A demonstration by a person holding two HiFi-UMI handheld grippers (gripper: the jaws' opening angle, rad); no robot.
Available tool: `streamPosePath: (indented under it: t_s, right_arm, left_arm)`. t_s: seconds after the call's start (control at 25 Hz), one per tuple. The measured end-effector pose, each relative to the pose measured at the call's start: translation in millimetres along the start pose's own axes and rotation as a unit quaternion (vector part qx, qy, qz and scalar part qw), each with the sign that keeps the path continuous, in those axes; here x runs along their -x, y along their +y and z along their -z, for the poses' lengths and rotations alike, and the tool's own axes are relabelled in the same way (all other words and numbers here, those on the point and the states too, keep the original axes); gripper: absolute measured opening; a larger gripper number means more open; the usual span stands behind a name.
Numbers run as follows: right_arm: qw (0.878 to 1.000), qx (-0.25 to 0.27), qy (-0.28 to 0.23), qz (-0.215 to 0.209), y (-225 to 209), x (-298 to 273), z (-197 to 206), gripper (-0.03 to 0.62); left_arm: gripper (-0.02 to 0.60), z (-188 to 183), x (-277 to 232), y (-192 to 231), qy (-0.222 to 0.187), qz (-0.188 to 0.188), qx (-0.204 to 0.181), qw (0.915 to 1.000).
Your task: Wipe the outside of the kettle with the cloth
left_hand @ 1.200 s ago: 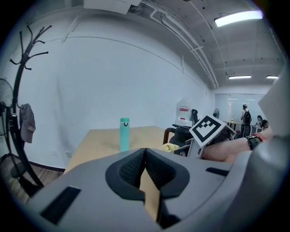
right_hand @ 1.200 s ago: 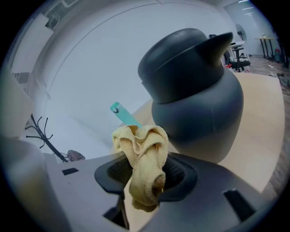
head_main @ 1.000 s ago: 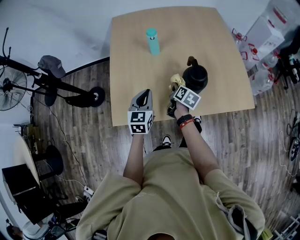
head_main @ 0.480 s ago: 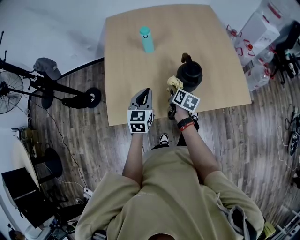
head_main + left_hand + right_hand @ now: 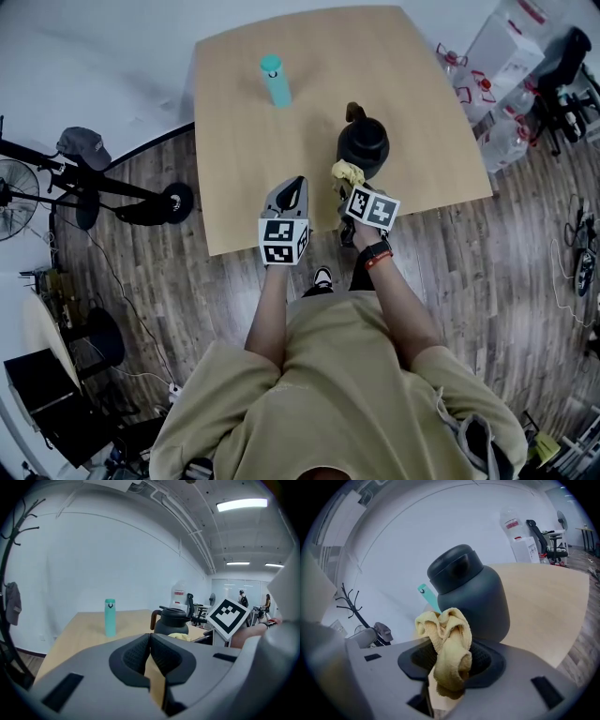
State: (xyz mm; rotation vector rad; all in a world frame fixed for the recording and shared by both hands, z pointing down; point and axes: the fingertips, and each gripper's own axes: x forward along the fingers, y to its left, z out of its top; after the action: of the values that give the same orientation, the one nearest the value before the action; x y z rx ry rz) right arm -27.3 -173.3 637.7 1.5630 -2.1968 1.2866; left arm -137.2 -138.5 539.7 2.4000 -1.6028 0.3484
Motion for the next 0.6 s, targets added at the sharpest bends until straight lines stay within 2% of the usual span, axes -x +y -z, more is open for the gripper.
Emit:
streamPosePath:
  t_s: [0.6]
  right_arm:
    - [0.998,0.056,0.003,0.03,-49.1,35.5,-14.4,0.173]
  left_arm:
    - [0.025,-5.6,-30.4,-47.9,0.005,0.043,-0.017,0.9989]
